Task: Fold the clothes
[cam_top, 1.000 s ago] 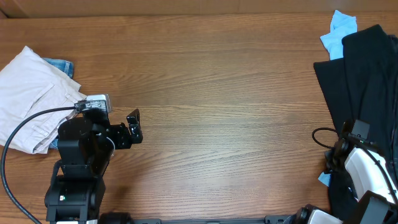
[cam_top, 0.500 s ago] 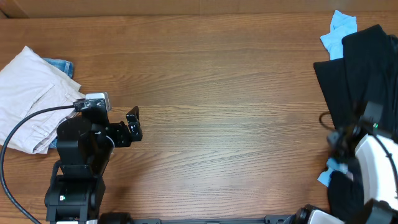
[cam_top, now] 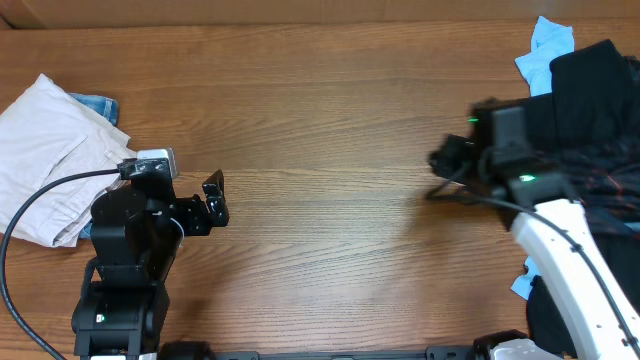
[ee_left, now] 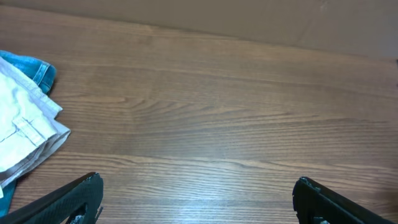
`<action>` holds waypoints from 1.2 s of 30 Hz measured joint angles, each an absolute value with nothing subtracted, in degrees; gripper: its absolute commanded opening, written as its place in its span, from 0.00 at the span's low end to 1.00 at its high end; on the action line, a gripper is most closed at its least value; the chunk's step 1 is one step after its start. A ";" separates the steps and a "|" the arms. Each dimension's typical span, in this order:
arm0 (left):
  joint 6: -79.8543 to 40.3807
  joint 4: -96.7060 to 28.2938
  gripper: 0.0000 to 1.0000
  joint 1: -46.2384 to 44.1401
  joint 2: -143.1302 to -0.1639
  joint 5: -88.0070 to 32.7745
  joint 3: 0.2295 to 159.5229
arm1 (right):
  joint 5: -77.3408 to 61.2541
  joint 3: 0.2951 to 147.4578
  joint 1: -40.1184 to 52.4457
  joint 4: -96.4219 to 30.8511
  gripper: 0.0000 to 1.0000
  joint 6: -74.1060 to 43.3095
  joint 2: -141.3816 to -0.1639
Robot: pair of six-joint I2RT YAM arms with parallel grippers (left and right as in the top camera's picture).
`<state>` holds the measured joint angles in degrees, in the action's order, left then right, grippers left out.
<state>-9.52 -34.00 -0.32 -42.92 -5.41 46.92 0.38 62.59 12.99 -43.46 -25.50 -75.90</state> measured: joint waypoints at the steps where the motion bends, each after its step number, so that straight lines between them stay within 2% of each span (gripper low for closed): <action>1: -9.52 -33.87 1.00 -0.32 -42.92 -5.41 46.92 | 0.34 62.59 14.85 -41.76 0.04 -25.50 -76.34; 8: -9.52 -33.32 1.00 -0.32 -42.92 -5.41 46.92 | 0.19 62.70 26.98 -25.54 0.04 -25.39 -83.35; 22: -9.52 -28.45 1.00 -0.32 -42.92 -5.41 46.94 | 0.19 62.67 37.69 -4.23 0.05 -25.39 -93.93; 23: -9.52 -28.36 1.00 -0.32 -42.92 -5.41 46.94 | 0.16 62.67 38.02 -3.86 0.16 -25.41 -93.93; 24: -9.52 -28.25 1.00 -0.32 -42.92 -5.41 46.94 | 0.14 62.67 38.33 -3.64 0.34 -25.58 -93.93; 25: -9.52 -28.23 1.00 -0.32 -42.92 -5.41 46.94 | 0.01 62.67 38.46 -3.44 0.45 -25.50 -93.93; 30: -9.47 -27.27 1.00 -0.34 -43.09 -5.41 46.96 | -0.12 63.37 37.67 -7.53 0.82 -22.85 -93.93; 33: -9.04 -26.48 1.00 -0.84 -44.40 -5.43 47.00 | -0.12 65.89 34.28 -16.21 1.00 -21.82 -93.93; 36: -8.82 -25.10 1.00 -2.81 -47.18 -6.50 47.00 | 0.30 69.47 28.97 -25.36 1.00 -21.34 -93.84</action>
